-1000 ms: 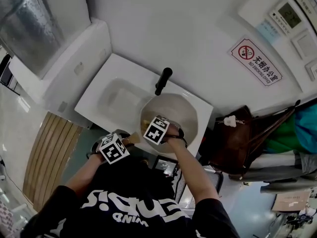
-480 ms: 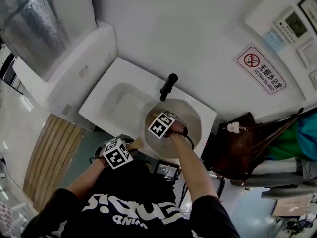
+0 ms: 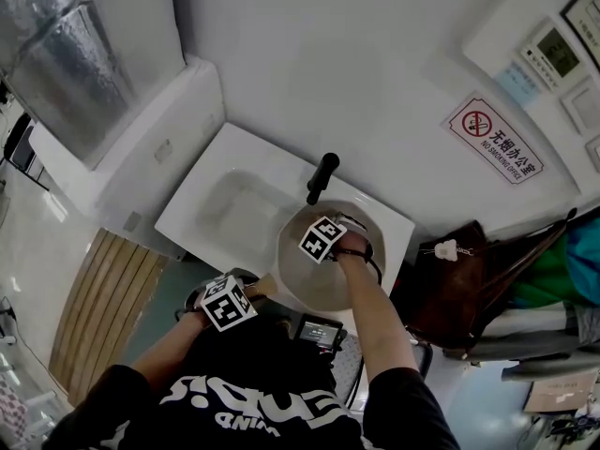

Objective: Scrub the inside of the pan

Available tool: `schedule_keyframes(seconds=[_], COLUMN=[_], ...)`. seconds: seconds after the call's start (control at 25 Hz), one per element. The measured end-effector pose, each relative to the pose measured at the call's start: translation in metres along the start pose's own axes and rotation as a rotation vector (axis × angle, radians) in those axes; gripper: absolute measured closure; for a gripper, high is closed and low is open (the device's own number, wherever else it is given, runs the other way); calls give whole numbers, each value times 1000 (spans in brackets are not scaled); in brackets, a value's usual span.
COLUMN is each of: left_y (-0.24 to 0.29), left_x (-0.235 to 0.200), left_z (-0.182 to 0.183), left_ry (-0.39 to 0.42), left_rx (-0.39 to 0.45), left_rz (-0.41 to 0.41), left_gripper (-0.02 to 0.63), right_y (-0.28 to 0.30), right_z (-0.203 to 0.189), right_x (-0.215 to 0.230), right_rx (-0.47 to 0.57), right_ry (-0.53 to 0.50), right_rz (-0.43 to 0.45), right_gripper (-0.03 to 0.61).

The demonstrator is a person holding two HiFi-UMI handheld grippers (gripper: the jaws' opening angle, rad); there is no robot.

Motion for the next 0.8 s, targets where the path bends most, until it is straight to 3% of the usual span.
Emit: schedule_keyframes(seconds=[0.44,0.8], left_y=[0,1], left_x=[-3,-5], left_z=[-1,-2], left_ry=[2,15], left_rx=[-8,-15], left_rz=[-7,-7], left_gripper=[437,439], right_y=[0,-13], right_z=[-53,-81], right_x=[-1,-20], right_rx=[-130,-148], right_ry=[-114,-85], right_rz=[0,53], right_gripper=[505,505])
Point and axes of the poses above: the fingertips, and each gripper's own axes: y forward along the fingers, x to its right, z out of its top, the point moved 2 cm from there along -y, backward along the fingers, and after that the axes turned 9 degrees about x, right-handed, at the moved point
